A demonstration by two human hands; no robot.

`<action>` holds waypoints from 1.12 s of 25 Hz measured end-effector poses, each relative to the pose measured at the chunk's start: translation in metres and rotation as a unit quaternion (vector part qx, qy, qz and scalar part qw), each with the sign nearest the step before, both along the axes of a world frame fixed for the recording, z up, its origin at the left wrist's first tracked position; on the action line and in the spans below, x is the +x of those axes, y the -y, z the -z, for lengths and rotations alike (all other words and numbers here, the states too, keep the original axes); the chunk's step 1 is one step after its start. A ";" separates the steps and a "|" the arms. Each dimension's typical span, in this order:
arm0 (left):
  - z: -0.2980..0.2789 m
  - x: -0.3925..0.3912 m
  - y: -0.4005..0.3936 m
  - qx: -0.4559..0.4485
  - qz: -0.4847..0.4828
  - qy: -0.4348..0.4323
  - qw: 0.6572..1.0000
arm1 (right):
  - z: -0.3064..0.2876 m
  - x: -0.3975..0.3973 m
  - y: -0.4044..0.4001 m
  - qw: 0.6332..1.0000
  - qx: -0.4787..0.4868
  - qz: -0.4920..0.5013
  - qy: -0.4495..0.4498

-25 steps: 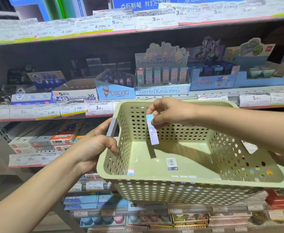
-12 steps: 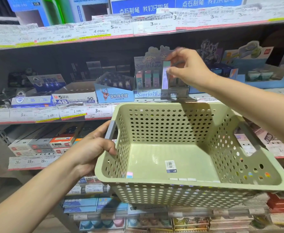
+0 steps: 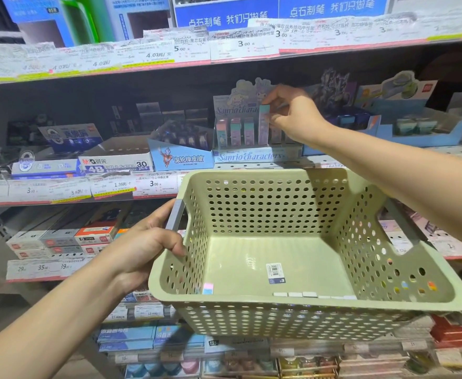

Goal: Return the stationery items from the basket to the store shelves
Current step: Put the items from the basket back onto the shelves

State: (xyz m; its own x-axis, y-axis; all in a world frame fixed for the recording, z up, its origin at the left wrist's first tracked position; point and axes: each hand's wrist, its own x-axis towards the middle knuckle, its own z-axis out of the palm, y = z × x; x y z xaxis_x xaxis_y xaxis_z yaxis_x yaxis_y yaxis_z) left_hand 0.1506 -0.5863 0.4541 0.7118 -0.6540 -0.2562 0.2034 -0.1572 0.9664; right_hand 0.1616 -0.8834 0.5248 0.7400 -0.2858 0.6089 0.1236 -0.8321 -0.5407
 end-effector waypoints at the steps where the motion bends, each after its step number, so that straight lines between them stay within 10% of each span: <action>1: 0.000 0.000 0.000 0.000 -0.002 0.000 1.000 | 0.000 0.001 0.000 1.000 -0.003 0.004 -0.005; 22: 0.006 0.003 0.002 -0.007 -0.003 -0.008 1.000 | 0.005 -0.018 -0.010 0.982 -0.153 0.059 -0.094; 28: 0.006 0.004 0.003 -0.008 0.006 -0.006 1.000 | 0.018 -0.030 -0.025 0.977 -0.209 0.026 0.004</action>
